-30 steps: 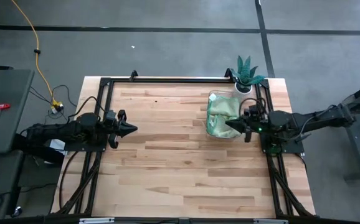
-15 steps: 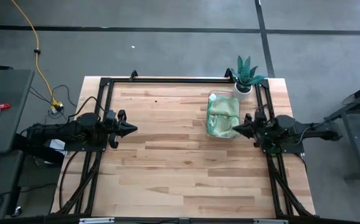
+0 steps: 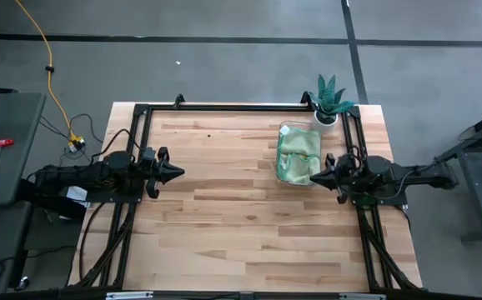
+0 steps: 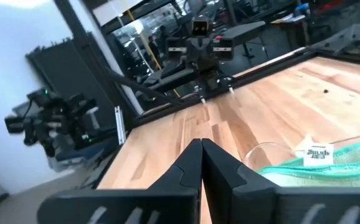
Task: Fold microfiber towels
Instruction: Return to Home Position
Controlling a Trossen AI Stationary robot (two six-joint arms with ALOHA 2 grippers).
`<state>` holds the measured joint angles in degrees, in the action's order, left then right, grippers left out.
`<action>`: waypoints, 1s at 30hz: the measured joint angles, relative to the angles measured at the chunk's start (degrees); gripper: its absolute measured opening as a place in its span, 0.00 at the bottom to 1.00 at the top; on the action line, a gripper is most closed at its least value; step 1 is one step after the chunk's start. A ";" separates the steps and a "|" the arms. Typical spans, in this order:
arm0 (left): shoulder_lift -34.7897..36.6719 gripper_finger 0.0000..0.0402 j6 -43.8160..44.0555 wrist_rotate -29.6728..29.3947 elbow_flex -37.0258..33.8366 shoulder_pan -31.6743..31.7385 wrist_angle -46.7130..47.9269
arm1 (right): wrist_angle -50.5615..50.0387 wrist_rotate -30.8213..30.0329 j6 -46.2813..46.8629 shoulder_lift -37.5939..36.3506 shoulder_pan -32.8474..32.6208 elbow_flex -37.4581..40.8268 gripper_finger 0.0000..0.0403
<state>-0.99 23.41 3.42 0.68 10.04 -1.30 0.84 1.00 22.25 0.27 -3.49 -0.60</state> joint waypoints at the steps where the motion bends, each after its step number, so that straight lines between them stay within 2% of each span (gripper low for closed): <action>1: 0.02 0.00 0.00 0.00 0.01 0.00 -0.01 | 0.00 -0.01 -0.75 0.00 -0.05 0.00 0.00; 8: 0.02 0.00 0.00 0.00 0.01 0.00 -0.02 | -0.04 -0.98 -4.43 0.11 0.22 0.00 0.00; 30: 0.02 0.00 -0.01 0.00 0.01 0.00 -0.02 | -0.13 -1.17 -4.34 0.13 0.23 0.00 0.00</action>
